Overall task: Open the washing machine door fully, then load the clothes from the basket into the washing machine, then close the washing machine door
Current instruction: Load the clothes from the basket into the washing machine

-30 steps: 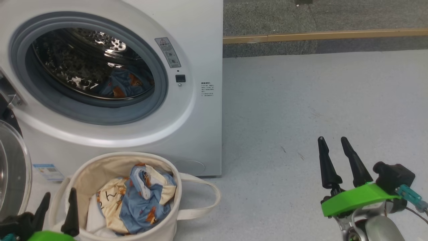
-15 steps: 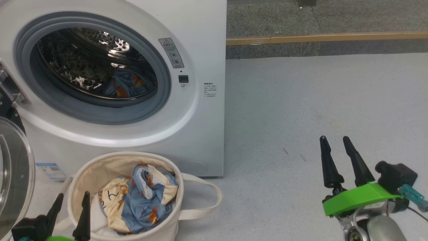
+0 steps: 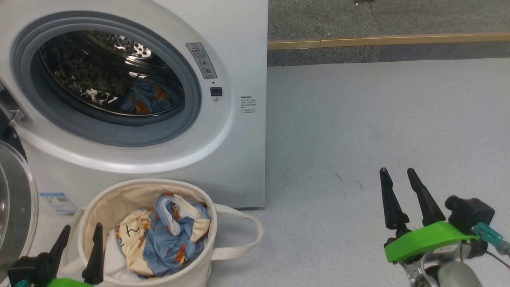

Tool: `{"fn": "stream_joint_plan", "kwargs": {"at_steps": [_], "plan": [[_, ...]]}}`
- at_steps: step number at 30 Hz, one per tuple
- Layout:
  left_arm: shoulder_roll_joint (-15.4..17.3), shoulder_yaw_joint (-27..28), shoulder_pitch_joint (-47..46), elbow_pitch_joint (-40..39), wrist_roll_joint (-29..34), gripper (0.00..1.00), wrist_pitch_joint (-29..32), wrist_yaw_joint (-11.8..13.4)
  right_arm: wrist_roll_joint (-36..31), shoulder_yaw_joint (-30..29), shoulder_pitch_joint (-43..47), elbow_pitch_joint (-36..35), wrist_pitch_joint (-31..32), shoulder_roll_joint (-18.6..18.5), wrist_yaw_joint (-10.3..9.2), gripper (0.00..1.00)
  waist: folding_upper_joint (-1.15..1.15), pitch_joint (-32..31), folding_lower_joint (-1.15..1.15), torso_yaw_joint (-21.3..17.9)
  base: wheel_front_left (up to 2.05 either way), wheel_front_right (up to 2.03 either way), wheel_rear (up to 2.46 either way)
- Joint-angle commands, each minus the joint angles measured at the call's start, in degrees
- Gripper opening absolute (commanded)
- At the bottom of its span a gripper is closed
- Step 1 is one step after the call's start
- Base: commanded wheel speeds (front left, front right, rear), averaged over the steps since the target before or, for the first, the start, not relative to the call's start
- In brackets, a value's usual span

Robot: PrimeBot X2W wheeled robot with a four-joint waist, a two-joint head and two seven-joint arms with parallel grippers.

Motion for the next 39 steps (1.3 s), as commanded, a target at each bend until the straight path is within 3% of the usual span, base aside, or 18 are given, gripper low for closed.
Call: {"fn": "stream_joint_plan", "kwargs": {"at_steps": [1, 10, 19, 27, 34, 39], "plan": [[2.7, 3.0, -3.6, -1.7, 0.3, 1.00, -0.1, 0.4, -0.4, 1.6, -1.2, -2.2, 0.2, -0.1, 0.06, 1.00, 0.00, 0.0, 0.00, 0.0, 0.00, 0.00, 0.00], [2.7, 2.1, -5.1, -0.9, 0.0, 1.00, 1.1, -0.5, -0.7, 1.9, -1.1, -2.6, 1.2, -0.1, 0.06, 1.00, 0.00, 0.7, 0.00, -0.3, 0.00, 0.00, 0.00], [0.6, -0.7, -12.4, 8.3, -0.5, 1.00, 3.5, -5.6, -1.4, 3.0, -1.9, -3.9, 2.6, -0.1, 0.06, 1.00, 0.00, 3.5, 0.00, -2.3, 0.00, 0.00, 0.00], [-2.8, -4.9, -22.9, 23.2, -0.3, 1.00, 7.3, -13.4, -1.5, 4.0, -3.9, -6.5, 3.3, -0.1, 0.06, 1.00, 0.00, 11.6, 0.00, -3.4, 0.00, 0.00, 0.00], [-5.6, -7.7, -30.9, 34.7, -1.7, 1.00, 10.4, -17.0, -2.3, 3.4, -6.1, -9.4, 2.9, -0.1, 0.06, 1.00, 0.00, 19.5, 0.00, -4.1, 0.00, 0.00, 0.00], [-7.4, -10.7, -36.3, 39.7, -5.7, 1.00, 13.1, -17.5, -2.7, 2.8, -7.9, -12.3, 2.4, -0.1, 0.06, 1.00, 0.00, 26.5, 0.00, -4.5, 0.00, 0.00, 0.00]]}}
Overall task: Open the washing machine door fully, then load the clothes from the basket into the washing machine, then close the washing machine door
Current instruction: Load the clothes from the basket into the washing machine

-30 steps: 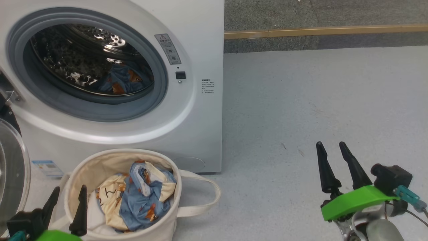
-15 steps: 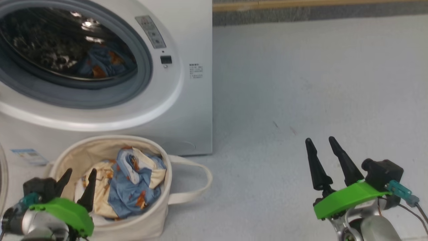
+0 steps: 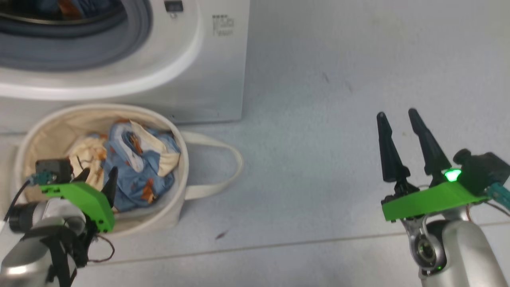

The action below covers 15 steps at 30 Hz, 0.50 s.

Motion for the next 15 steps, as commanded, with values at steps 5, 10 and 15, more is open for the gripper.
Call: {"fn": "stream_joint_plan", "kwargs": {"at_steps": [5, 10, 15], "plan": [[3.1, -3.5, -5.6, 0.4, -3.7, 1.00, 0.0, -0.1, -0.8, 0.7, -3.2, -5.0, -1.3, -0.1, 0.06, 1.00, 0.00, 10.8, -0.02, -1.4, 0.00, 0.00, 0.00], [4.8, -6.7, -8.8, 0.3, -9.0, 1.00, -0.1, -0.1, -0.8, -0.4, -3.5, -7.7, -2.1, -0.1, 0.06, 1.00, 0.00, 15.7, -0.02, -2.4, 0.00, 0.00, 0.00], [6.9, -10.4, -13.4, 0.2, -13.4, 1.00, -1.2, -0.1, -0.8, -1.1, -3.5, -10.4, -2.6, -0.1, 0.06, 1.00, 0.00, 21.3, -0.02, -3.1, 0.00, 0.00, 0.00]]}}
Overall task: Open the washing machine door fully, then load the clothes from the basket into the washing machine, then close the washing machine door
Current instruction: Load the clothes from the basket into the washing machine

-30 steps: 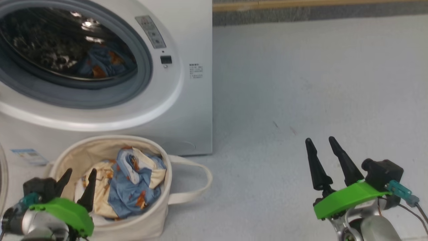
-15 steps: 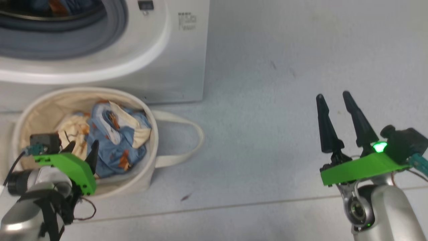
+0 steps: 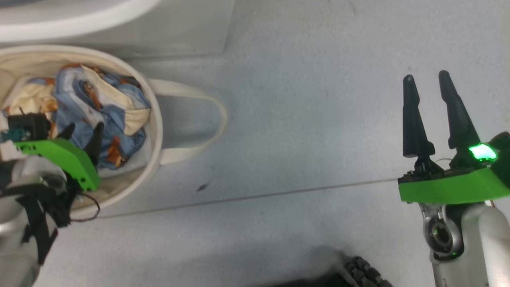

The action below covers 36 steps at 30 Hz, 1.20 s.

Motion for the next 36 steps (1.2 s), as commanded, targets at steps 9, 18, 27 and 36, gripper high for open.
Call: {"fn": "stream_joint_plan", "kwargs": {"at_steps": [9, 18, 27, 36], "plan": [[4.7, -4.5, -7.4, 0.8, -3.7, 1.00, -2.2, 0.1, -0.6, 0.1, 0.3, -5.0, -1.7, -0.1, 0.06, 1.00, 0.00, 9.1, -0.01, -1.0, 0.00, 0.00, 0.00], [5.2, -8.9, -10.6, 0.7, -6.8, 1.00, -4.2, 0.1, -1.1, -0.6, 0.5, -7.3, -1.8, -0.1, 0.06, 1.00, 0.00, 12.1, -0.01, -1.1, 0.00, 0.00, 0.00], [5.3, -13.0, -13.6, 1.1, -9.8, 1.00, -6.1, 0.1, -1.3, -0.2, 0.3, -8.5, -1.1, -0.1, 0.06, 1.00, 0.00, 13.7, -0.01, -1.2, 0.00, 0.00, 0.00], [5.8, -18.1, -15.2, 0.0, -11.2, 0.00, -8.3, 0.1, -1.6, -0.2, 0.8, -8.9, -1.0, -0.1, 0.06, 1.00, 0.00, 14.2, -0.01, -1.1, 0.00, 0.00, 0.00]]}}
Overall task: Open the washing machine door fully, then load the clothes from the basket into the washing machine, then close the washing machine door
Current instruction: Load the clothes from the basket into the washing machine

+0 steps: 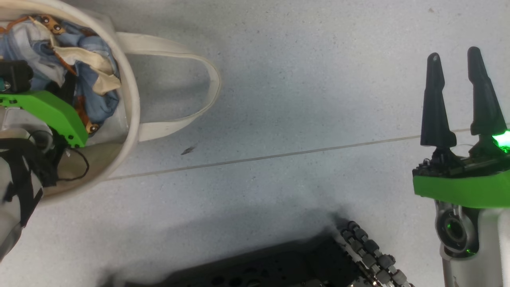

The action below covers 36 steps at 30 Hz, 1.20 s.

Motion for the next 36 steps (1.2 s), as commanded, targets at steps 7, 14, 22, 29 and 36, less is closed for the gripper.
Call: {"fn": "stream_joint_plan", "kwargs": {"at_steps": [7, 14, 22, 29, 36], "plan": [[2.5, -2.3, -0.2, -3.0, -2.5, 0.00, -3.7, 0.1, -1.0, 1.2, 1.2, -1.5, 0.7, -0.1, 0.06, 1.00, 0.00, -2.2, 0.00, 1.4, 0.00, 0.00, 0.00], [3.2, -4.1, 1.0, -5.9, -3.1, 0.00, -6.3, 0.1, -1.7, 1.7, -0.5, 0.1, 1.3, -0.1, 0.06, 1.00, 0.00, -6.9, 0.00, 3.3, 0.00, 0.00, 0.00], [3.7, 2.1, 4.2, -8.4, 0.4, 0.00, -7.2, 0.1, -2.7, 2.5, -1.8, 4.2, 2.2, -0.1, 0.06, 1.00, 0.00, -15.6, 0.00, 7.0, 0.00, 0.00, 0.00], [3.4, 12.1, 11.5, -11.2, 8.4, 0.00, -7.2, 0.1, -2.1, 2.9, -1.3, 7.8, 2.4, -0.1, 0.06, 1.00, 0.00, -24.0, 0.00, 9.5, 0.00, 0.00, 0.00], [3.6, 23.0, 21.1, -16.6, 18.6, 0.00, -7.2, 0.1, -0.7, 3.7, 1.3, 12.1, 2.5, -0.1, 0.06, 1.00, 0.00, -33.0, 0.00, 11.7, 0.00, 0.00, 0.00]]}}
